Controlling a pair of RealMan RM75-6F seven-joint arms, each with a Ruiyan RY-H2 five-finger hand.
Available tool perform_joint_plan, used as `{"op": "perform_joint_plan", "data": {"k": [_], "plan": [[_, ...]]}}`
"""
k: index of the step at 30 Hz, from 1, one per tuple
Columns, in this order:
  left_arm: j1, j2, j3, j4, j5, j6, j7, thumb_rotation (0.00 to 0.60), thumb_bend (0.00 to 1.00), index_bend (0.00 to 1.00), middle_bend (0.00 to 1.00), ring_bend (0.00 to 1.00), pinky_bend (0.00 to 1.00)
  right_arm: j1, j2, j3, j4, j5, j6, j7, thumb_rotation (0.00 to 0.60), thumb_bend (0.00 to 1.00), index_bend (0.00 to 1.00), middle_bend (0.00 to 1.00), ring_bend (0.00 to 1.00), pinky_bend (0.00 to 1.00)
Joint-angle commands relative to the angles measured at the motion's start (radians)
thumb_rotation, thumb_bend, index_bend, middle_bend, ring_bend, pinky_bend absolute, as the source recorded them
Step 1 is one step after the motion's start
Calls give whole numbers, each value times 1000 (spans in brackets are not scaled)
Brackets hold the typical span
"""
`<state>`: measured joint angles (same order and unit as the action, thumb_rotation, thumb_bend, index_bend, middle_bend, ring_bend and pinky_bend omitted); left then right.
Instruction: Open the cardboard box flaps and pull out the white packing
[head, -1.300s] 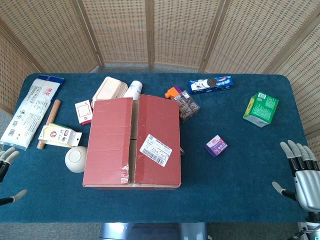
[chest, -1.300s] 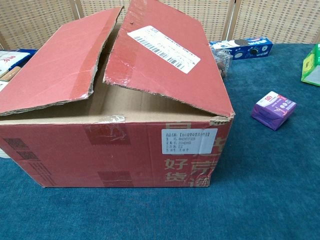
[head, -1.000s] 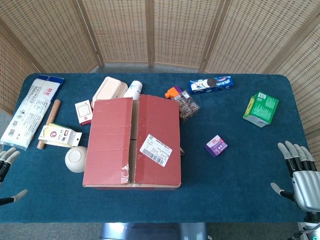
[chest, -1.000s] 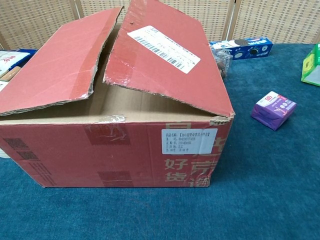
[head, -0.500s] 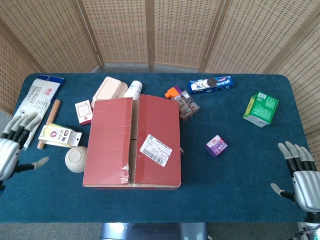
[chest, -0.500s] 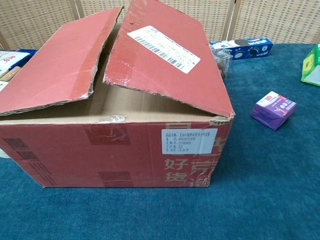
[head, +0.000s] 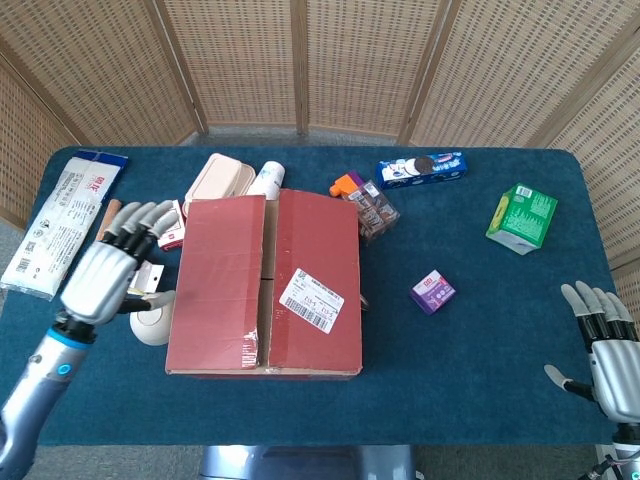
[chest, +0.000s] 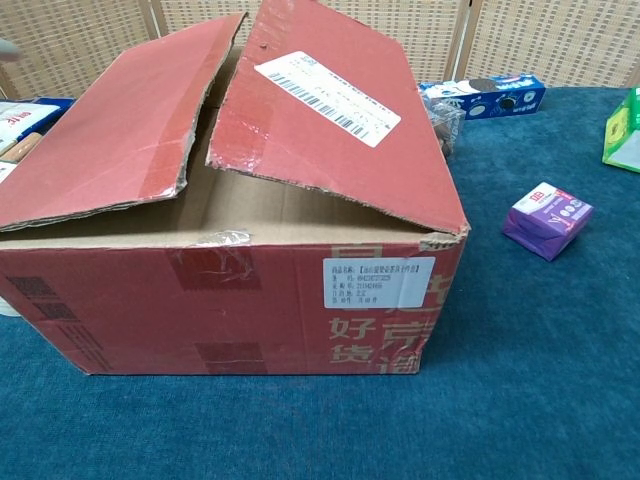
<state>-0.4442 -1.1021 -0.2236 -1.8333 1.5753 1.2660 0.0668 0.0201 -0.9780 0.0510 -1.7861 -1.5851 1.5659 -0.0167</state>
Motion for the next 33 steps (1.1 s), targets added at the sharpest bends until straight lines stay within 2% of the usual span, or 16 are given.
{"op": "perform_joint_plan", "data": {"k": [1,3,5,10,24,33], "plan": [[-54,-39,-10,-11,-11,-55,62,600,183,0,0,0,0,0,1,0,-2,-1,0,4,600,0,0,0,0,0],[-77,-55,-16,-11,-20,-77,95,600,183,0,0,0,0,0,3,0,-2,0,0,8,600,0,0,0,0,0],[-139,-99,-41,-8,-30,-127,164,600,183,0,0,0,0,0,3,3,-1,5,1,12,600,0,0,0,0,0],[-204,-178,-63,12,-86,-162,264,600,183,0,0,0,0,-1,4,6,1,7,6,20,600,0,0,0,0,0],[-277,-321,-71,83,-134,-142,352,600,183,0,0,0,0,8,1,6,8,11,-11,22,600,0,0,0,0,0],[-329,-369,-117,87,-165,-128,385,600,184,0,0,0,0,8,2,5,4,17,-15,19,600,0,0,0,0,0]]}}
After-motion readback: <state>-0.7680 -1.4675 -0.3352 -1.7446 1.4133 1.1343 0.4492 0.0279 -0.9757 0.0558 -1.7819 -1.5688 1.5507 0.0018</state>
